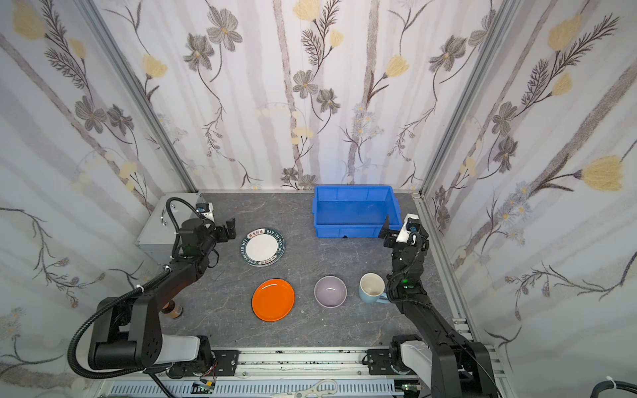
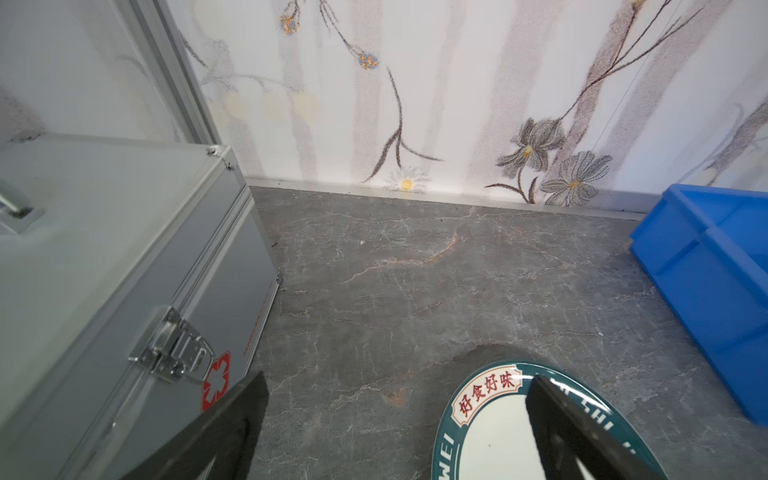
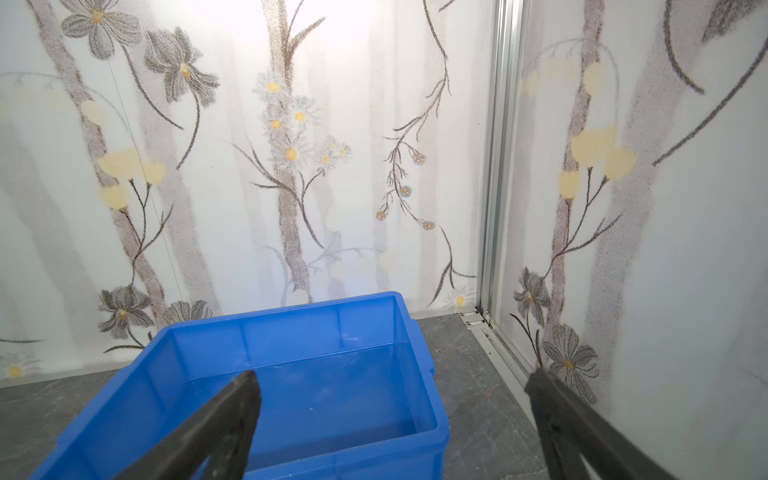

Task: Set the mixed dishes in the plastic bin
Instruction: 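Reach both grippers to the blue bin, grasping its rim with left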

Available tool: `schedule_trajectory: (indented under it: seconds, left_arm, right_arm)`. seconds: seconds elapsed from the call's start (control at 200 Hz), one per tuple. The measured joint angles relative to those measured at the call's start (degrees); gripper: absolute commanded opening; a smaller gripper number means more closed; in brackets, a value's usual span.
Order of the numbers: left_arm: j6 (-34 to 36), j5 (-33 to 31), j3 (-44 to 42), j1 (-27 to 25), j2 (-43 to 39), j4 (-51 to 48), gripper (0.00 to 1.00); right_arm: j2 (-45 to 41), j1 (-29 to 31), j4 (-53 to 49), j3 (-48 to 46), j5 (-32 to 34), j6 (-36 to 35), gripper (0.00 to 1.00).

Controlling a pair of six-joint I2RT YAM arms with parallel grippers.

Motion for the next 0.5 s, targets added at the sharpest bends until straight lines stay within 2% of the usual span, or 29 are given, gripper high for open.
schedule_trajectory:
  seconds: [0.11, 0.23, 0.31, 0.44, 0.5]
  left_arm:
    - [-2.67, 0.55, 15.34, -1.57, 5.55, -11.74, 1.0]
    - [-5.75, 0.92, 31.01, -7.78, 14.14, -24.59, 1.0]
    - [-6.47, 0.98, 40.98, -13.0, 20.09, -32.48, 1.0]
    - [-8.24, 1.07, 58.42, -20.7, 30.8, -42.23, 0.91]
    - [-8.79, 1.44, 64.67, -23.65, 35.65, -46.27, 0.9]
  right_arm:
    - [2.23, 0.55, -13.49, 11.28, 2.8, 2.14, 1.0]
    - [6.25, 1.53, -25.38, 21.29, 4.55, 4.94, 1.0]
    - [8.09, 2.34, -30.73, 24.11, 4.33, 6.54, 1.0]
    - [9.75, 3.56, -36.52, 26.14, 2.67, 9.75, 1.0]
    - [10.12, 4.42, -38.07, 26.27, 2.01, 10.95, 1.0]
